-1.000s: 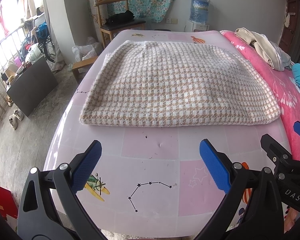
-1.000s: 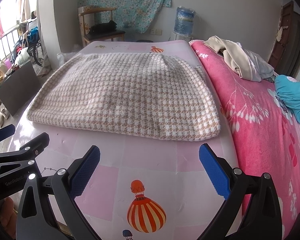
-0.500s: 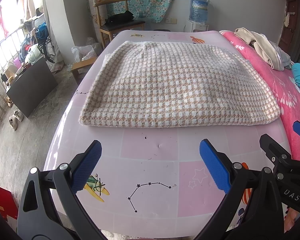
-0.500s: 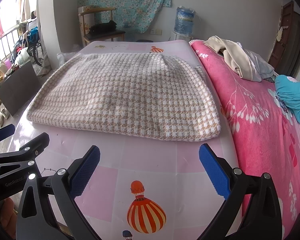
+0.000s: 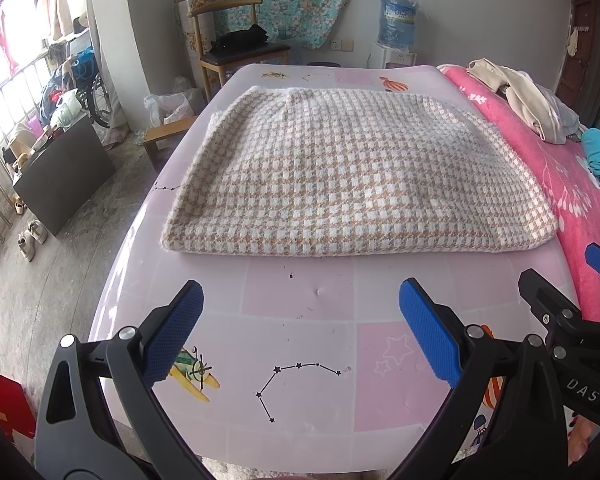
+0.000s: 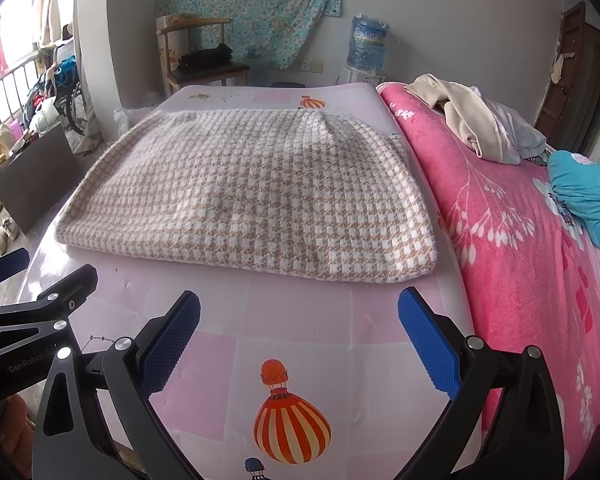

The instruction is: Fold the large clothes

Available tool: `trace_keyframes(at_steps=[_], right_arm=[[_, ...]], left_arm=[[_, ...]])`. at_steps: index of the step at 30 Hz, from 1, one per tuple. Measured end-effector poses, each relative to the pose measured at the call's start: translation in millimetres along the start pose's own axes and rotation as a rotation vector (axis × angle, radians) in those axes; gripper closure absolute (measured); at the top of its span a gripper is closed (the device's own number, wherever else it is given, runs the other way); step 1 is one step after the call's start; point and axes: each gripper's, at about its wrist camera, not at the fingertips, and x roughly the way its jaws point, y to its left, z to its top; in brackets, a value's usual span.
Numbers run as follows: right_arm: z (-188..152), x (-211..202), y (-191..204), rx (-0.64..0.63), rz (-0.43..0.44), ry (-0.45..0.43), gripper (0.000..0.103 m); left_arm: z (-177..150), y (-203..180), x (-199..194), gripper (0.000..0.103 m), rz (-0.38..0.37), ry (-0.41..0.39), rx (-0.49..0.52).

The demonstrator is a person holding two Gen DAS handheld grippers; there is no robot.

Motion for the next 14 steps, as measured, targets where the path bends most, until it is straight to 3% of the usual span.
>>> trace_keyframes(at_steps=[14], right_arm=[[-0.7,-0.8,-0.6,0.0,-0.001,0.0,0.006]], left_arm=[[-0.3,0.1,-0.6,0.008,-0.001,0.0,0.0]])
